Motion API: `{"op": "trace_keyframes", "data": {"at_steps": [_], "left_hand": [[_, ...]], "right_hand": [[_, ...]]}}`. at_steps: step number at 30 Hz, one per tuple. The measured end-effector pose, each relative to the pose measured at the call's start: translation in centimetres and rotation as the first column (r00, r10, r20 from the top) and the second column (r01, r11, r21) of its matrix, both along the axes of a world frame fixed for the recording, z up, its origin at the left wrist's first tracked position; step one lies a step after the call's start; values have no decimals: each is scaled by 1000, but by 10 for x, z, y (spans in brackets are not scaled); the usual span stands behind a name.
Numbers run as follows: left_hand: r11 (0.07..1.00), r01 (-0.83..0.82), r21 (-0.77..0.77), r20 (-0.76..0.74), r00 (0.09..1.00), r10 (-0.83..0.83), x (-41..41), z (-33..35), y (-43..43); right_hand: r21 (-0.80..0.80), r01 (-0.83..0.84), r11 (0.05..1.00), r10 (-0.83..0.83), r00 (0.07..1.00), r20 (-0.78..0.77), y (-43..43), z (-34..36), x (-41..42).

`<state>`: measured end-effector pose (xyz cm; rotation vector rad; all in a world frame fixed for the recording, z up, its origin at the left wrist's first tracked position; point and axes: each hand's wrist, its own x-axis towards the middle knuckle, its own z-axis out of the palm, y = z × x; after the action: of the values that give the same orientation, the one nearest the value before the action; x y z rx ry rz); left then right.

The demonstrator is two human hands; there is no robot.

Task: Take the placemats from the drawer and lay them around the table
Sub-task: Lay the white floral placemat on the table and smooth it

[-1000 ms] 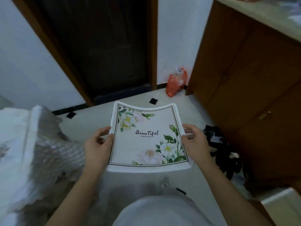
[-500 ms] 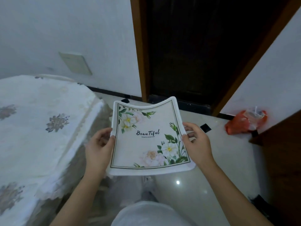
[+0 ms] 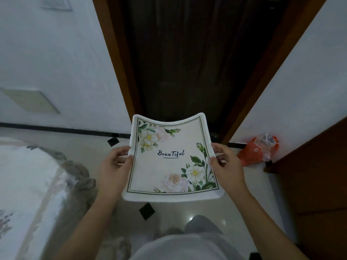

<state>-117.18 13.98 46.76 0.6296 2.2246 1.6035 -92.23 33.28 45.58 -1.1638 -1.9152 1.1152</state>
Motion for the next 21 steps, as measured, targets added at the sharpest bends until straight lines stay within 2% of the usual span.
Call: {"op": "trace_keyframes", "data": {"at_steps": [6,12,16,21], "left_hand": [[998,-52,-35,0,999,52,-49,-13,66],[942,-333,-50,-43,943,331,-92,-12,78],[810,-586,-34,-79,809,582,-104,0,50],[566,-823,-34,-120,566,816,-119,11,3]], "right_hand": [[-54,-80,995,80,997,-10,84,-20,-68],[-127,-356,926,353,934,-48,146,-30,-181],[-132,-591,796,586,807,-78,150,-22,-274],[-114,-812,572,805,583,-115,112,-15,-381]]}}
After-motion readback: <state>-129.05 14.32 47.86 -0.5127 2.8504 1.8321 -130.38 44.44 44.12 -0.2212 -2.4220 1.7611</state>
